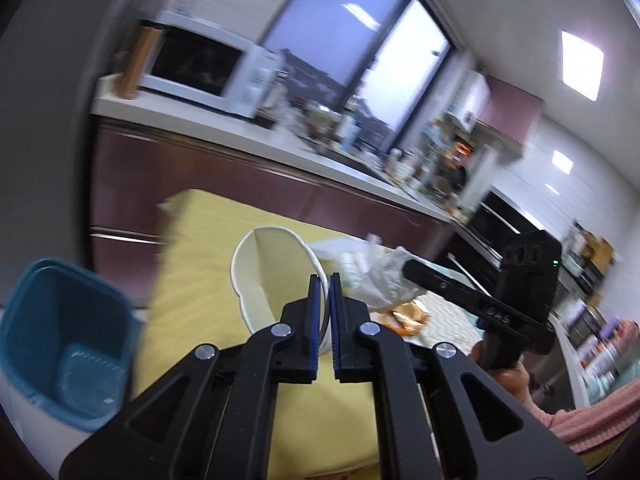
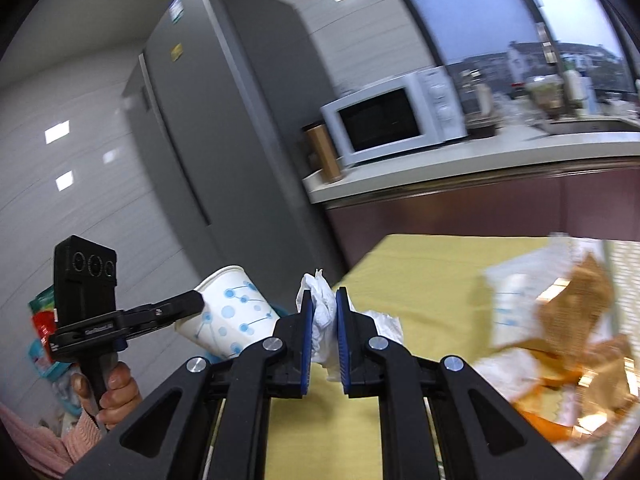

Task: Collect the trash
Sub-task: 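Carry the cup and tissue over the blue wastebasket with both tools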

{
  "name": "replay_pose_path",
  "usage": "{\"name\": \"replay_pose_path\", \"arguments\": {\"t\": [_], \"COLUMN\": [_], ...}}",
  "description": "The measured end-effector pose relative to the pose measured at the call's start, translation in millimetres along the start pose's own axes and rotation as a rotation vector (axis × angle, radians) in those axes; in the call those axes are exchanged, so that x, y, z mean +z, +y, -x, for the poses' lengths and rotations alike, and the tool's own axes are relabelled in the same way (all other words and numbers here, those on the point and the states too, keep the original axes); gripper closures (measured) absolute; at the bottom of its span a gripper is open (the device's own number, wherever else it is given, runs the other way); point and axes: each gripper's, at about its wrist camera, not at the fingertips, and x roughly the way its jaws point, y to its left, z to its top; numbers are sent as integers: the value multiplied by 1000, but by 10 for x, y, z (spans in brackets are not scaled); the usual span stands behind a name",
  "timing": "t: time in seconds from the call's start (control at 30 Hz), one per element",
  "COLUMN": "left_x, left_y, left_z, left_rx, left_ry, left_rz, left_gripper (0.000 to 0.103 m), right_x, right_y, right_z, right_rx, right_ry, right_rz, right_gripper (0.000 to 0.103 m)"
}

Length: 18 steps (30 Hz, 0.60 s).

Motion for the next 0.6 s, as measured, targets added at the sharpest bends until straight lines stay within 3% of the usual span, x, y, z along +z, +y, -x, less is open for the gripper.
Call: {"name": "replay_pose_path", "arguments": {"t": [0.27,0.6], "left_x": [-25,-155], "left_y": [815,1507], "left_z": [584,710], "left_rx": [190,338], "left_ry": [-40,-21], "left_rz": [99,179], "left_gripper": [98,98], "right_x": [71,88], "right_y": [450,890], "right_z": [-707,-1478], "right_rx": [132,215], "right_ry": [70,174], "right_rz": [45,65], "right_gripper": [93,93]}}
